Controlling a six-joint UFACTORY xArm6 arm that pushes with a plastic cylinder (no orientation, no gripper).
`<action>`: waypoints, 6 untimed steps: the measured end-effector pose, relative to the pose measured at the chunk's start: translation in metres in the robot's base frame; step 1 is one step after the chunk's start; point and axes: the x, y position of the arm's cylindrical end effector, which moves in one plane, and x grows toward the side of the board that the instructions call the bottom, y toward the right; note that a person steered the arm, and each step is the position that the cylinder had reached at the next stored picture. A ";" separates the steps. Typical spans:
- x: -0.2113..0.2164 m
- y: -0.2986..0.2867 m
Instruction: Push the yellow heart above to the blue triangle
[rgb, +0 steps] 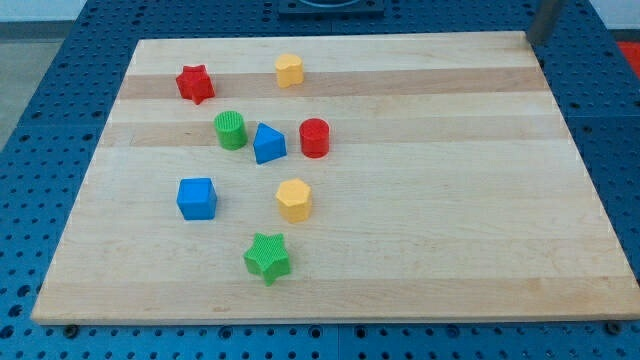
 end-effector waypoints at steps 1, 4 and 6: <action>0.004 -0.107; -0.005 -0.319; -0.004 -0.326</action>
